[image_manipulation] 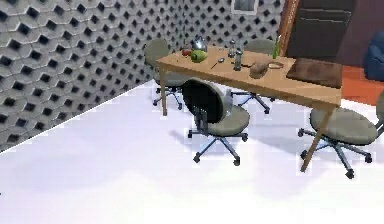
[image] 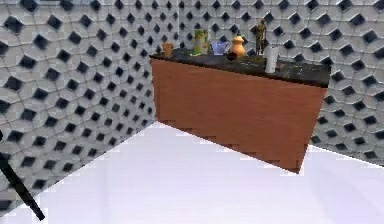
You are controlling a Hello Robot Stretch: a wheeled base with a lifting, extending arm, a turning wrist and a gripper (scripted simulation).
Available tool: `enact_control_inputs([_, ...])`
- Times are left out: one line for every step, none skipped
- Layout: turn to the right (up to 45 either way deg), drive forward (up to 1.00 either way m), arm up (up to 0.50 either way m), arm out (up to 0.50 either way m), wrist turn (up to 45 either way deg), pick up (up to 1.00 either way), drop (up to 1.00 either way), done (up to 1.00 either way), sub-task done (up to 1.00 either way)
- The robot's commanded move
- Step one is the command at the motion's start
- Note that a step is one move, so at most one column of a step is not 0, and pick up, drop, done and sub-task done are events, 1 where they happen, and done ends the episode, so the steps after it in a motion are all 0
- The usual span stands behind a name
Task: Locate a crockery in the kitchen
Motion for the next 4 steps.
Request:
enact_control_inputs([0.0,1.0,0.0,0.0,0.0,0.0,0.0,0.0,0.0])
enact_control_inputs([9.0,0.0,0.0,0.0,0.0,0.0,0.0,0.0,0.0])
enact_control_inputs([0.0,0.3,0.0,0.0,0.0,0.0,0.0,0.0,0.0])
enact_control_inputs([0.0,0.0,0.0,0.0,0.0,0.0,0.0,1.0,0.0])
